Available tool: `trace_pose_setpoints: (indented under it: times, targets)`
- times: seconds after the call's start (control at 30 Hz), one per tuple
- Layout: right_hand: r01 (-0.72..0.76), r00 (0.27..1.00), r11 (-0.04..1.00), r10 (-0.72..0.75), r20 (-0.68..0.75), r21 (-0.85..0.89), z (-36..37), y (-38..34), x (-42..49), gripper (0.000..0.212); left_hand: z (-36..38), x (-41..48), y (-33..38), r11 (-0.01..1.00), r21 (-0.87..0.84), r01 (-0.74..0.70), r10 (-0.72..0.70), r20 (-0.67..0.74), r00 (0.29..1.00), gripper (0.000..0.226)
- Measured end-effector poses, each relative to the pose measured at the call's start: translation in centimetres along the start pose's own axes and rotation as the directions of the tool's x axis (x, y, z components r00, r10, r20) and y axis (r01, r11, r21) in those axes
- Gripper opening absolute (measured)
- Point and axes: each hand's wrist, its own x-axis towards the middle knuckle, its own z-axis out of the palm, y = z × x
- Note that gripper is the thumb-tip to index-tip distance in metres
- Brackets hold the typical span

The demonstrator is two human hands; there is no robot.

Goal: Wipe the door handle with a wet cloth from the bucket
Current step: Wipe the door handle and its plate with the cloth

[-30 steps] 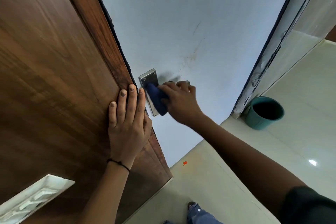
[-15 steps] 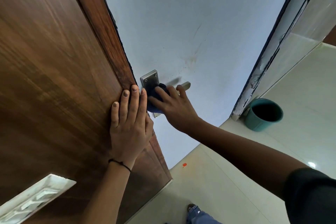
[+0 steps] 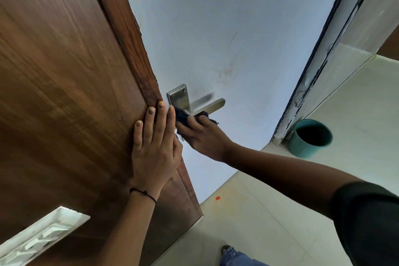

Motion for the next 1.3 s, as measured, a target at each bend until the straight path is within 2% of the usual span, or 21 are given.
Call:
trace_pose_setpoints:
  times: [0.07,0.13,0.27,0.33,0.4,0.47,0.53,0.57,0.6,0.63,0.7,0.73,0.87,0.93,1.0,1.03,1.07,1.1,1.17,1.2,1.3]
  targets:
    - [0.091,0.991,0.995,-0.086,0.106,-0.047,0.1,-0.2,-0.3,0.03,-0.1,0.0,-0.1,1.0,-0.007,0.001,-0.001,0.003,1.0,0.065]
    - [0.092,0.982,0.992,-0.076,0.174,-0.084,0.8,0.0,-1.4,0.023,0.0,-0.1,-0.1,1.0,-0.013,0.002,-0.001,0.009,1.0,0.067]
    - [-0.177,0.977,0.984,0.175,0.122,0.003,2.5,2.4,-4.7,0.024,0.2,-0.2,-0.1,1.0,-0.004,0.004,-0.004,0.01,1.0,0.069]
    - [-0.339,0.939,0.938,0.335,0.074,0.067,2.4,2.9,-6.4,0.011,0.3,-0.3,0.0,1.0,-0.008,0.012,-0.012,0.004,1.0,0.068]
    - [-0.543,0.837,0.803,0.542,0.078,0.247,2.1,2.7,-7.6,0.031,0.5,-0.3,0.0,1.0,-0.011,0.012,-0.012,-0.003,1.0,0.067]
    - [-0.73,0.647,0.551,0.748,0.149,0.405,1.1,2.4,-7.8,0.048,0.5,-0.3,0.1,1.0,-0.018,0.015,-0.015,-0.01,1.0,0.066]
    - [-0.792,0.499,0.374,0.852,0.159,0.482,-0.1,2.0,-7.1,0.049,0.6,-0.3,0.2,1.0,-0.023,0.019,-0.02,-0.019,1.0,0.065]
    - [-0.777,0.481,0.341,0.864,0.15,0.53,-0.9,1.7,-6.2,0.05,0.6,-0.2,0.2,0.999,-0.024,0.023,-0.023,-0.02,1.0,0.065]
    - [-0.745,0.511,0.353,0.847,0.145,0.566,-1.4,1.3,-5.2,0.054,0.6,-0.2,0.2,0.999,-0.027,0.024,-0.025,-0.021,0.999,0.065]
    - [-0.701,0.581,0.399,0.801,0.147,0.591,-2.0,0.9,-4.1,0.061,0.7,-0.3,0.2,0.999,-0.03,0.022,-0.023,-0.023,0.999,0.065]
    - [-0.612,0.74,0.565,0.655,0.15,0.554,-2.3,0.3,-2.2,0.071,0.7,-0.4,0.0,0.999,-0.035,0.011,-0.012,-0.021,1.0,0.063]
    - [-0.587,0.782,0.616,0.6,0.17,0.525,-2.3,0.3,-1.5,0.071,0.7,-0.4,0.0,0.999,-0.039,0.005,-0.006,-0.02,1.0,0.063]
    - [-0.6,0.791,0.648,0.567,0.229,0.47,-1.4,2.1,-0.6,0.048,0.5,-0.4,0.0,0.997,-0.074,0.012,-0.014,-0.015,1.0,0.062]
    - [-0.65,0.755,0.621,0.596,0.273,0.438,-0.8,3.2,-0.7,0.039,0.3,-0.3,-0.1,0.995,-0.095,0.017,-0.017,-0.008,1.0,0.062]
    - [-0.704,0.708,0.564,0.606,0.364,0.432,-0.1,4.4,-0.9,0.041,0.1,-0.3,-0.1,0.993,-0.111,0.027,-0.027,0.006,1.0,0.062]
    - [-0.734,0.676,0.503,0.606,0.419,0.456,0.1,5.0,-0.9,0.042,0.0,-0.3,0.0,0.993,-0.115,0.031,-0.03,0.011,0.999,0.062]
    - [-0.77,0.628,0.392,0.606,0.489,0.504,0.4,5.6,-1.1,0.044,-0.1,-0.3,0.1,0.991,-0.125,0.037,-0.036,0.015,0.999,0.063]
    - [-0.804,0.556,0.21,0.596,0.579,0.556,0.6,6.3,-1.3,0.047,-0.2,-0.3,0.1,0.99,-0.133,0.045,-0.043,0.019,0.999,0.064]
    - [-0.782,0.419,-0.23,0.496,0.761,0.58,1.1,6.9,-2.2,0.046,-0.2,-0.2,0.4,0.99,-0.126,0.069,-0.065,0.035,0.997,0.066]
    - [-0.739,0.399,-0.38,0.42,0.815,0.557,1.4,6.7,-3.0,0.044,-0.2,-0.1,0.7,0.988,-0.125,0.085,-0.08,0.046,0.996,0.067]
    - [-0.622,0.451,-0.606,0.24,0.86,0.496,2.7,4.0,-6.1,0.041,-0.1,0.0,2.3,0.971,-0.168,0.168,-0.157,0.075,0.985,0.068]
